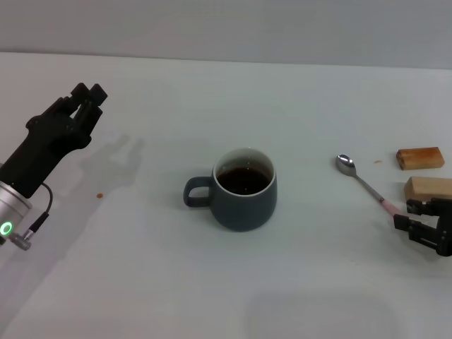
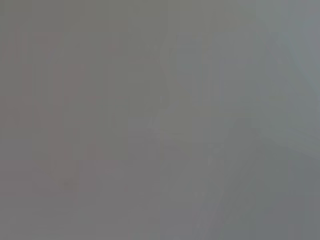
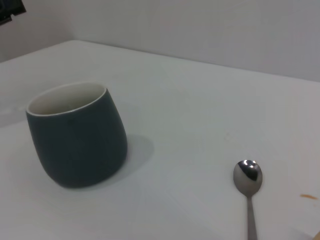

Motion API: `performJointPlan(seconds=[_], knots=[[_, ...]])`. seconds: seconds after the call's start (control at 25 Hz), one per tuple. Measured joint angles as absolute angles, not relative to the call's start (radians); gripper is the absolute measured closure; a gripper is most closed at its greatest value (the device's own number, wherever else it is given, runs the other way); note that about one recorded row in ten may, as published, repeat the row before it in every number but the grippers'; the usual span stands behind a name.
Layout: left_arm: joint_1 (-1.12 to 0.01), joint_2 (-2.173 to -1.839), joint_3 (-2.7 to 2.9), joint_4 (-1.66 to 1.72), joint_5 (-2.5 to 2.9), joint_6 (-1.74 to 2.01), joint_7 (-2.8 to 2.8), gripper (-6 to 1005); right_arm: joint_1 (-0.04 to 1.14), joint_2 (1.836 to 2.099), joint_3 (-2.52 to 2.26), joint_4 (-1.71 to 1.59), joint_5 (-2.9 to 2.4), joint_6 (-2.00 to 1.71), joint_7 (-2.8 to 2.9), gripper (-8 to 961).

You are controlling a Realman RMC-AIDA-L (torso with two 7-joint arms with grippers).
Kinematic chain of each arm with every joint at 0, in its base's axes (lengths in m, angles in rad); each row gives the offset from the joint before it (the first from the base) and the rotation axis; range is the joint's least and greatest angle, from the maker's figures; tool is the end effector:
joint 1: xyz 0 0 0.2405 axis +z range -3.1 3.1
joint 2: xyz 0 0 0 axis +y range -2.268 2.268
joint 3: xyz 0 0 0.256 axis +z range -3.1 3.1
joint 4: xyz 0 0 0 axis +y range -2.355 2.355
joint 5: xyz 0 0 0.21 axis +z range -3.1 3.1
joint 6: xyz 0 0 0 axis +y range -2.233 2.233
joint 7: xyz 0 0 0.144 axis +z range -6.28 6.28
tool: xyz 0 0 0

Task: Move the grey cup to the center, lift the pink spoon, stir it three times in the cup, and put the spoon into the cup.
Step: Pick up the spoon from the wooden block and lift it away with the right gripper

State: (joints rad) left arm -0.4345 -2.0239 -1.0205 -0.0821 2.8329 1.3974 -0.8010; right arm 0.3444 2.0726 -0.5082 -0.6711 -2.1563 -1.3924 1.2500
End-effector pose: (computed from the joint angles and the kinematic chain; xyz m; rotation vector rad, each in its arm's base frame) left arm -0.3085 0.3127 -0.0085 -1.8461 -0.7966 -1.1723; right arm 0.3625 0.2837 0.0200 -2.4570 0.7852 0.3795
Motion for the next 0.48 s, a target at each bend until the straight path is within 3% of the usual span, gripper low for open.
performJointPlan(seconds=[0.48], knots=[[-0.433,-2.020,-1.020,-0.081,2.832,1.402,-0.801,679,0.339,2.074,-0.509,-0.686,-2.157,-1.382,1.253,603]])
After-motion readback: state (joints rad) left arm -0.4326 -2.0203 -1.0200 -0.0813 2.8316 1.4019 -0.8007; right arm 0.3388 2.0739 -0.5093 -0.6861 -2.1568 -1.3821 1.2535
